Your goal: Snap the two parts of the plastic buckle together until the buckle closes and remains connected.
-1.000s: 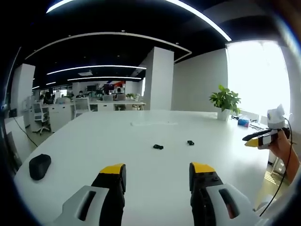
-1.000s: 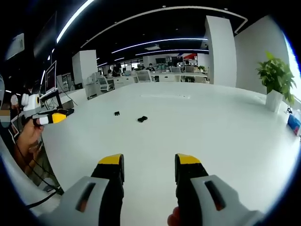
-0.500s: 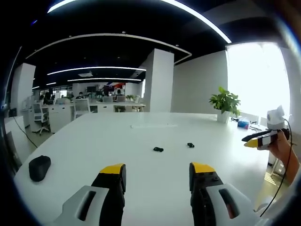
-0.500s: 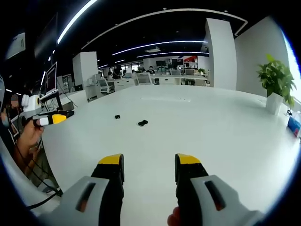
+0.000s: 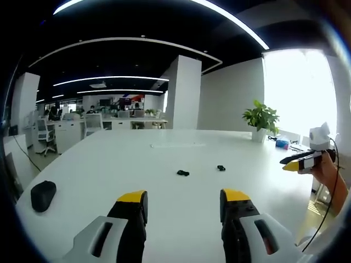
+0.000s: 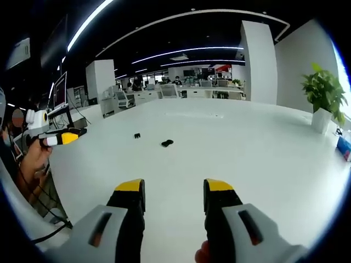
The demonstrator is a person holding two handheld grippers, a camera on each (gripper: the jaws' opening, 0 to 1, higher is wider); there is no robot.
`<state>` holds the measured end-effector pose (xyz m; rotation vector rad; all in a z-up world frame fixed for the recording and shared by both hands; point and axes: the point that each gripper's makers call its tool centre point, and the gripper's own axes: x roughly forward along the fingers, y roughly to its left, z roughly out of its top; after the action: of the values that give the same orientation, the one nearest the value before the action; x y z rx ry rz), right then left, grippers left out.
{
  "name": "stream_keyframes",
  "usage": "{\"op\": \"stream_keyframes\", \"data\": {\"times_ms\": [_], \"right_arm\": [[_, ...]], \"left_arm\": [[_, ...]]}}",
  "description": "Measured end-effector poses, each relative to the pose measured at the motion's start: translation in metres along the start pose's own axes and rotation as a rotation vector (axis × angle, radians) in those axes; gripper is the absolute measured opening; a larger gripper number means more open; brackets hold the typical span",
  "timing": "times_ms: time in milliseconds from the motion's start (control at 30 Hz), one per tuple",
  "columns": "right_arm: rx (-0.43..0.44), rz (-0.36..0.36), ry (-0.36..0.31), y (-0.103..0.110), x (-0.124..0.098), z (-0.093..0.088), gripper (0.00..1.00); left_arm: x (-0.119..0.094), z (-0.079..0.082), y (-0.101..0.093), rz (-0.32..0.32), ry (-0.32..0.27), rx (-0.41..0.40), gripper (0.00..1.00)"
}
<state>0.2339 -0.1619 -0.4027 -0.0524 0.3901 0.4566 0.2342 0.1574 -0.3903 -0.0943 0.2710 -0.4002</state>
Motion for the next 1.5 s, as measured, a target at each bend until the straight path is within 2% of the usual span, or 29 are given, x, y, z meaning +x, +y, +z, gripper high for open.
{"op": "stream_keyframes", "data": {"times_ms": [367, 600, 900, 1500], "right_arm": [[-0.005, 0.025, 0.005, -0.002, 0.015, 0.005, 0.43], [-0.015, 0.040, 0.001, -0.003, 0.024, 0.012, 0.43], [-0.014, 0.063, 0.013, -0.005, 0.038, 0.012, 0.42], [-0.024, 0.109, 0.006, -0.009, 0.060, 0.021, 0.42]], "left_arm": [[0.013, 0.008, 0.002, -0.013, 0.004, 0.009, 0.54], [0.021, 0.006, 0.006, -0.021, 0.025, 0.014, 0.54], [0.031, 0.007, 0.011, -0.029, 0.040, 0.028, 0.54], [0.063, 0.008, 0.011, -0.123, 0.062, 0.063, 0.52]]}}
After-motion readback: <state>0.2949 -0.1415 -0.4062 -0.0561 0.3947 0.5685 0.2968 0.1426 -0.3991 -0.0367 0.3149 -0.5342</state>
